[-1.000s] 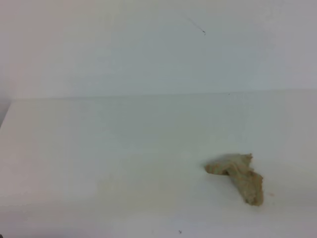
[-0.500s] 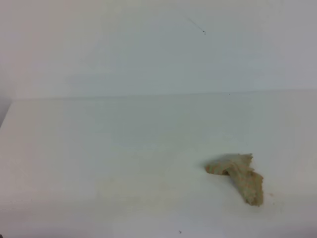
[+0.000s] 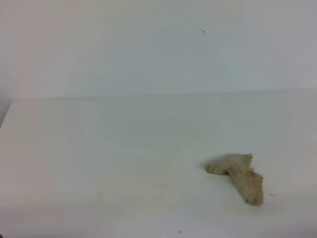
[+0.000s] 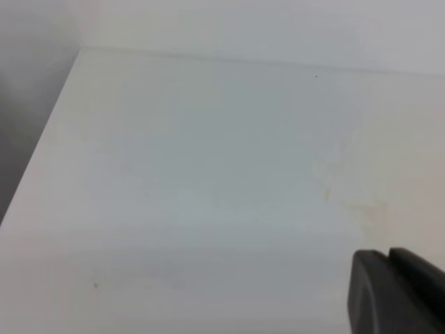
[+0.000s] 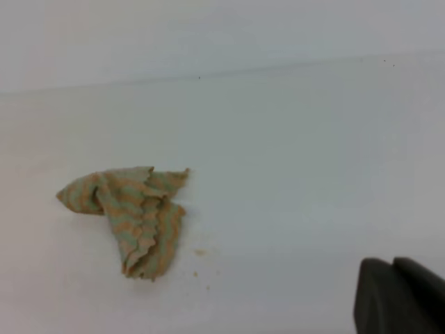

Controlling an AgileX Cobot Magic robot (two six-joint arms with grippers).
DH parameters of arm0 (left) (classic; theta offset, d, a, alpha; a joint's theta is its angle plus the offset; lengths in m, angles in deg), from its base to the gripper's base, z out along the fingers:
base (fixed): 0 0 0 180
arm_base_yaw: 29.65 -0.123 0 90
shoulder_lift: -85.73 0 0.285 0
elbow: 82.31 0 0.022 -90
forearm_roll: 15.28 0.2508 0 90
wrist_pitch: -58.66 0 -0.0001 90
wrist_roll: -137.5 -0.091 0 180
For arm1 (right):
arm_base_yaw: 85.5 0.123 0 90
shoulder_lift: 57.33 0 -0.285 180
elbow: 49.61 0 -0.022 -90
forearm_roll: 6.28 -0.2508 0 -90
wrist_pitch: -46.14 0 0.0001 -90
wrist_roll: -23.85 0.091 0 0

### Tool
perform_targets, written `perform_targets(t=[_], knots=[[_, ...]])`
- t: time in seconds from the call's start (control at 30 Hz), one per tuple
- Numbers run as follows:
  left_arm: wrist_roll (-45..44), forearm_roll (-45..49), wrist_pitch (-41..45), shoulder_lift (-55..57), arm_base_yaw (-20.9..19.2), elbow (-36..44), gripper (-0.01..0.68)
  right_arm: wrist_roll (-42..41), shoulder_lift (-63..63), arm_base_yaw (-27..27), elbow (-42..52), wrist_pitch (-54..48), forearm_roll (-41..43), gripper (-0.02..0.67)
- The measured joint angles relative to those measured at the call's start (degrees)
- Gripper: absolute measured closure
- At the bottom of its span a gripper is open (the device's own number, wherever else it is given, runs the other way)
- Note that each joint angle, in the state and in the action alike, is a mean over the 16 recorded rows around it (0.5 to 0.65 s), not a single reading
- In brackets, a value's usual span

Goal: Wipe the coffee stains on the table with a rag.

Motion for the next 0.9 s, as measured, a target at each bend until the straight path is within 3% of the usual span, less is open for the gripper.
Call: perform_targets(t=[0.9], knots=[[0.00,0.00,0.00,-0.08,0.00,0.00,0.675,0.01,0.00,0.00,0.17,0.00,-0.07,0.651]])
